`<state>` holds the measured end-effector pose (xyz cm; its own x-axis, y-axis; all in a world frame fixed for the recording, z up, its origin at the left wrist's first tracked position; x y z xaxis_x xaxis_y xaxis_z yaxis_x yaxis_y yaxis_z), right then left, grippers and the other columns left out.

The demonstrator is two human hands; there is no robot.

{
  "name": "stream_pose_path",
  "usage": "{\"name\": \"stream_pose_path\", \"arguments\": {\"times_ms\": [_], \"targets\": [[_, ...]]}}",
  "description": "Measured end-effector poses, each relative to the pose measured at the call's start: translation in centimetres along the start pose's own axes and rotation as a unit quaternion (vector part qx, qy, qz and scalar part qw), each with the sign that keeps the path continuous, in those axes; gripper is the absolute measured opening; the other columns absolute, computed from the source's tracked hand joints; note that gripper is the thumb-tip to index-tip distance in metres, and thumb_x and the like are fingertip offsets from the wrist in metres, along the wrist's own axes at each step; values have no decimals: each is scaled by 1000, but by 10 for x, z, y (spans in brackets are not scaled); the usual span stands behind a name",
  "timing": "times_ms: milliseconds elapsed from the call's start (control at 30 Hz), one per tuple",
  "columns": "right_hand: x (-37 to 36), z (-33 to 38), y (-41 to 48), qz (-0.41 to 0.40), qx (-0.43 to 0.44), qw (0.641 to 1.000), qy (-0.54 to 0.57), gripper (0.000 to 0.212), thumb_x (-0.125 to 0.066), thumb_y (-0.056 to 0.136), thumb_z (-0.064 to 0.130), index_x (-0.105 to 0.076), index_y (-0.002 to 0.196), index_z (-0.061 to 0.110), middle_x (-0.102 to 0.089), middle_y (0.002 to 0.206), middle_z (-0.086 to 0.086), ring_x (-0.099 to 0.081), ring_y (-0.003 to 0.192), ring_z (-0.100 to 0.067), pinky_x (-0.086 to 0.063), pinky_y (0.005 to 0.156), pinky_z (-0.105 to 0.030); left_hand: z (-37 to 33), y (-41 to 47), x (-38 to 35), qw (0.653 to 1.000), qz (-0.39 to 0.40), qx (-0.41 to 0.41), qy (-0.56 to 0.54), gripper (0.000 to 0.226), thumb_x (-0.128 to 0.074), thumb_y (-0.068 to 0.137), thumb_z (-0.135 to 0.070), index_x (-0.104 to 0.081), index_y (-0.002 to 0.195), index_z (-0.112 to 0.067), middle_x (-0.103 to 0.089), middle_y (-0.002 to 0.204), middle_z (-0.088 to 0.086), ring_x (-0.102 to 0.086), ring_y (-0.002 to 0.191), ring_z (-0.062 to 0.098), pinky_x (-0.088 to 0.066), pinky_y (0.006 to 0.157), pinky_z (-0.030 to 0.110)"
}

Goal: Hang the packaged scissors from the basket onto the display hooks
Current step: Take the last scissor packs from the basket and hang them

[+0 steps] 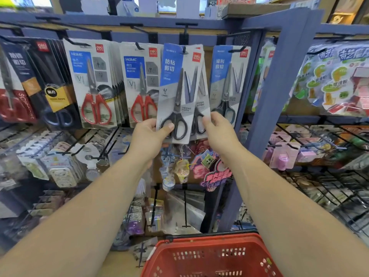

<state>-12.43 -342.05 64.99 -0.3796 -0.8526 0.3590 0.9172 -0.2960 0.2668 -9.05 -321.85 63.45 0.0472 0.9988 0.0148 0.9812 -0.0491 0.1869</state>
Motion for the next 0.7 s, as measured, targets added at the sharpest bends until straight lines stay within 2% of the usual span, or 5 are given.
{"name": "stream_pose_path", "arguments": {"times_ms": [233,300,400,533,700], "targets": [[-11,-6,2,19,-17,1000,18,24,-40,111,34,-60,110,20,-64,103,2,-61,96,-20,-53,85,-39,10,1,-23,999,-31,-12,14,4,-74,98,-22,-73,101,-20,-79,101,5,-75,99,25,-62,87,42],[-9,-13,-6,24,-34,999,14,27,-40,110,37,-59,118,20,-63,104,4,-63,100,-22,-56,96,-48,14,-1,-19,995,-63,-11,75,26,-78,95,-31,-71,111,-13,-75,105,10,-71,100,29,-60,87,44],[3,-28,-27,20,-52,998,21,26,-44,109,35,-57,128,23,-65,109,2,-68,99,-22,-58,94,-52,21,-13,-12,988,-77,-6,137,47,-80,92,-39,-67,128,-12,-71,106,4,-69,101,25,-54,82,35],[28,-73,-80,33,-67,997,30,10,-54,104,36,-63,109,33,-71,107,-4,-67,88,-17,-56,83,-40,36,-57,4,981,-66,-24,182,47,-81,91,-37,-65,130,-16,-69,106,-2,-68,98,15,-56,91,33],[62,-205,-185,100,-121,981,-115,7,-70,98,30,-64,97,32,-69,93,9,-65,88,-10,-54,85,-34,95,-144,20,935,-53,-14,350,44,-81,89,-37,-65,127,-21,-71,118,2,-65,117,26,-53,101,47]]}}
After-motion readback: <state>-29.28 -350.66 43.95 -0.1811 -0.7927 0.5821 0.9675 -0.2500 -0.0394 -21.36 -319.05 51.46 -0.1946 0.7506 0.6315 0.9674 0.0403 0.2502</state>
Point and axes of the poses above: each hand's wrist, its own y-axis towards the middle knuckle, its own x-axis out of the back of the hand, z = x × y, the point moved 6 cm from there along y, towards the middle knuckle
